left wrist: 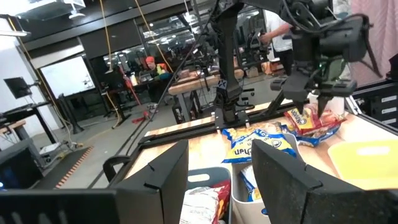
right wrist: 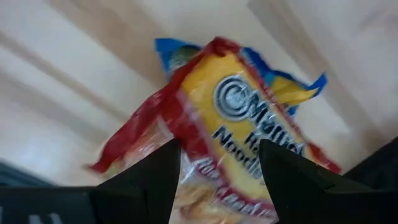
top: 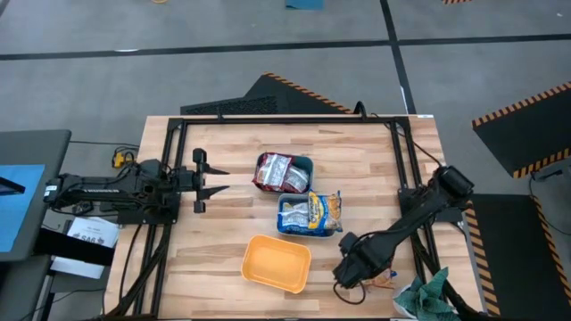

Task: Sort Maruchan noodles
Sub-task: Put the red noodle pack into the blue bin

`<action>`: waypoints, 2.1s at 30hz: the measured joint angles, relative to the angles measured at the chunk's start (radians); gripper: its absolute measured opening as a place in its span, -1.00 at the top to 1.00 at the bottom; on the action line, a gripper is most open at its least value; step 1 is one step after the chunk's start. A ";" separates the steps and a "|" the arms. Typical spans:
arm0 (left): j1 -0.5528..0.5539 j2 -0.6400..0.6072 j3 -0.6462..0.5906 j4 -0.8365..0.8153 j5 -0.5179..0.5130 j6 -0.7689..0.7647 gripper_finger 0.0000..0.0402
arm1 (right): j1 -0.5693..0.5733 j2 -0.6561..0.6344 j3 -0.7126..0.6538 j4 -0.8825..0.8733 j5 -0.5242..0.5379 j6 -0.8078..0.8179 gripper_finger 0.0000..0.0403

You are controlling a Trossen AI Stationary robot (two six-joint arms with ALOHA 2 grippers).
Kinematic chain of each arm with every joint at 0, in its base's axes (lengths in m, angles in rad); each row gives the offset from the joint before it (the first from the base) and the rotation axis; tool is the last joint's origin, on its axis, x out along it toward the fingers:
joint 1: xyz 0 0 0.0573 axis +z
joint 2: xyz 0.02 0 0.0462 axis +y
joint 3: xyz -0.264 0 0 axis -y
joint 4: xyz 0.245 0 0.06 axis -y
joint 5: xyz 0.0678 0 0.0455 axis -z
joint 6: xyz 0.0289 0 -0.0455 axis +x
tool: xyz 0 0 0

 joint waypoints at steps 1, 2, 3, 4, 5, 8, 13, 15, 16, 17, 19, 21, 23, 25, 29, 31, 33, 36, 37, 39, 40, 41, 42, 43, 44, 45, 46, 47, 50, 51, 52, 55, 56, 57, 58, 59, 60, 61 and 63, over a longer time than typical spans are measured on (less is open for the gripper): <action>0.000 0.000 0.000 0.000 0.000 0.000 0.18 | 0.000 0.009 0.000 -0.003 0.001 -0.001 -0.19; 0.000 0.000 0.000 0.000 0.000 0.000 0.18 | 0.000 0.019 0.001 -0.010 0.001 -0.001 -0.19; 0.000 0.000 0.000 0.000 0.000 -0.001 0.18 | 0.000 0.030 0.001 -0.018 0.001 0.000 -0.19; 0.000 0.000 0.000 0.000 0.000 -0.001 0.18 | 0.000 0.038 0.001 -0.023 0.001 0.000 -0.19; 0.000 0.000 0.000 0.000 0.000 -0.001 0.18 | 0.000 0.048 0.001 -0.026 0.001 -0.001 -0.19; 0.000 0.000 0.000 0.000 0.000 -0.001 0.18 | 0.000 0.075 0.001 -0.025 0.001 -0.012 -0.19; 0.000 0.000 0.000 0.001 0.000 0.002 0.18 | -0.001 0.100 0.002 -0.014 -0.003 -0.030 -0.15; 0.000 0.000 0.000 0.001 0.000 0.004 0.18 | -0.002 0.100 0.002 -0.010 -0.003 -0.030 -0.04; 0.000 0.000 0.000 0.002 -0.001 0.008 0.18 | -0.002 0.100 0.001 -0.010 -0.003 -0.032 0.04; 0.000 0.000 0.000 0.002 -0.001 0.013 0.18 | -0.002 0.098 0.001 -0.011 -0.003 -0.038 0.14; 0.000 0.000 0.000 0.002 -0.001 0.016 0.18 | -0.002 0.093 0.000 -0.009 -0.005 -0.068 0.41; 0.000 0.000 0.006 -0.001 -0.004 0.016 0.18 | -0.005 0.092 0.001 -0.012 -0.014 -0.116 0.73; 0.000 0.000 0.016 0.001 -0.005 0.013 0.18 | -0.010 0.091 0.003 -0.015 -0.020 -0.168 0.90; 0.000 0.000 0.021 0.002 -0.008 0.001 0.18 | -0.015 0.094 0.020 -0.031 -0.021 -0.211 0.90; 0.000 0.000 0.027 0.002 -0.008 -0.003 0.18 | -0.030 0.097 0.114 -0.131 -0.012 -0.251 0.92; 0.000 0.000 0.027 0.001 -0.014 -0.004 0.18 | -0.036 0.097 0.186 -0.213 0.017 -0.261 0.94; 0.000 0.000 0.027 0.001 -0.028 -0.004 0.18 | -0.036 0.097 0.269 -0.270 0.076 -0.284 0.95; 0.000 0.000 0.027 -0.003 -0.034 -0.005 0.18 | -0.036 0.095 0.376 -0.302 0.189 -0.319 0.95; 0.000 0.000 0.027 -0.005 -0.035 -0.006 0.18 | -0.036 0.095 0.409 -0.307 0.227 -0.335 0.95; 0.000 0.000 0.027 -0.008 -0.034 -0.006 0.18 | -0.035 0.095 0.462 -0.311 0.302 -0.373 0.95; 0.000 0.000 0.027 -0.008 -0.034 -0.006 0.18 | -0.035 0.095 0.484 -0.314 0.344 -0.399 0.95; 0.000 0.000 0.027 -0.007 -0.035 -0.006 0.18 | -0.035 0.095 0.502 -0.316 0.392 -0.432 0.95; 0.000 0.000 0.027 -0.008 -0.034 -0.006 0.18 | -0.036 0.095 0.517 -0.314 0.445 -0.467 0.95; 0.000 0.000 0.027 -0.007 -0.034 -0.006 0.18 | -0.039 0.095 0.527 -0.310 0.501 -0.508 0.95; 0.000 0.000 0.027 -0.007 -0.034 -0.006 0.18 | -0.044 0.095 0.530 -0.309 0.551 -0.549 0.95; 0.000 0.000 0.027 -0.007 -0.034 -0.006 0.18 | -0.053 0.095 0.531 -0.311 0.595 -0.588 0.95; 0.000 0.000 0.027 -0.007 -0.034 -0.006 0.18 | -0.064 0.095 0.531 -0.313 0.632 -0.624 0.94; 0.000 0.000 0.027 -0.007 -0.034 -0.006 0.18 | -0.080 0.095 0.531 -0.312 0.668 -0.661 0.93; 0.000 0.000 0.027 0.001 -0.034 -0.006 0.18 | -0.147 0.095 0.531 -0.286 0.724 -0.781 0.93; 0.000 0.000 0.027 0.002 -0.034 -0.006 0.18 | -0.173 0.095 0.531 -0.268 0.728 -0.828 0.93; 0.000 0.000 0.027 0.002 -0.034 -0.005 0.18 | -0.201 0.095 0.531 -0.245 0.729 -0.880 0.93; 0.000 0.000 0.027 0.002 -0.034 0.000 0.18 | -0.292 0.089 0.530 -0.171 0.711 -1.033 0.93; 0.000 0.000 0.027 0.002 -0.034 0.000 0.18 | -0.324 0.082 0.530 -0.147 0.693 -1.081 0.93; 0.000 0.000 0.027 0.001 -0.034 0.000 0.18 | -0.355 0.075 0.530 -0.118 0.673 -1.127 0.93; 0.000 0.000 0.028 -0.001 -0.034 0.000 0.18 | -0.387 0.069 0.531 -0.090 0.655 -1.170 0.93; 0.000 0.000 0.028 -0.004 -0.034 0.000 0.18 | -0.416 0.060 0.531 -0.061 0.635 -1.203 0.93; 0.000 0.000 0.028 -0.006 -0.034 0.000 0.18 | -0.440 0.053 0.530 -0.035 0.613 -1.232 0.93; 0.000 0.000 0.028 -0.010 -0.034 0.000 0.18 | -0.464 0.050 0.530 0.000 0.592 -1.266 0.93; 0.000 0.000 0.028 -0.025 -0.034 0.000 0.18 | -0.504 0.044 0.531 0.071 0.533 -1.334 0.93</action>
